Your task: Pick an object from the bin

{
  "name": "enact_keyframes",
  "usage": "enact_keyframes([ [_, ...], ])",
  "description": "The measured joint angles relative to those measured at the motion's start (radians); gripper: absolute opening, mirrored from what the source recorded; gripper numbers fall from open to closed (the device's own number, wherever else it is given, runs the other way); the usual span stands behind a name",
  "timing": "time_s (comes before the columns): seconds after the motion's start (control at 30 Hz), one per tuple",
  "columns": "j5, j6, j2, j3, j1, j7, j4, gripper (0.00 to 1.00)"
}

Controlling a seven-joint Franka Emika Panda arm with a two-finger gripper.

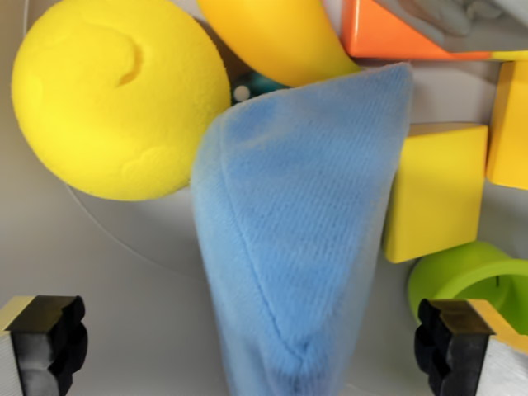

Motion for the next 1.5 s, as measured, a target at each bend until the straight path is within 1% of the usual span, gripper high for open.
enact_keyframes([
  [0.1,-0.005,0.007,0.008,-0.003,0.002,0.004,0.001,1.00],
  [0.13,-0.006,0.008,0.009,-0.004,0.002,0.005,0.001,0.00],
  [1.3,-0.006,0.009,0.008,-0.004,0.002,0.006,0.001,0.00],
  [1.4,-0.004,0.006,0.004,-0.004,0.001,0.004,0.001,0.00],
  [1.5,0.005,-0.004,-0.009,-0.001,0.000,-0.002,-0.001,0.00],
])
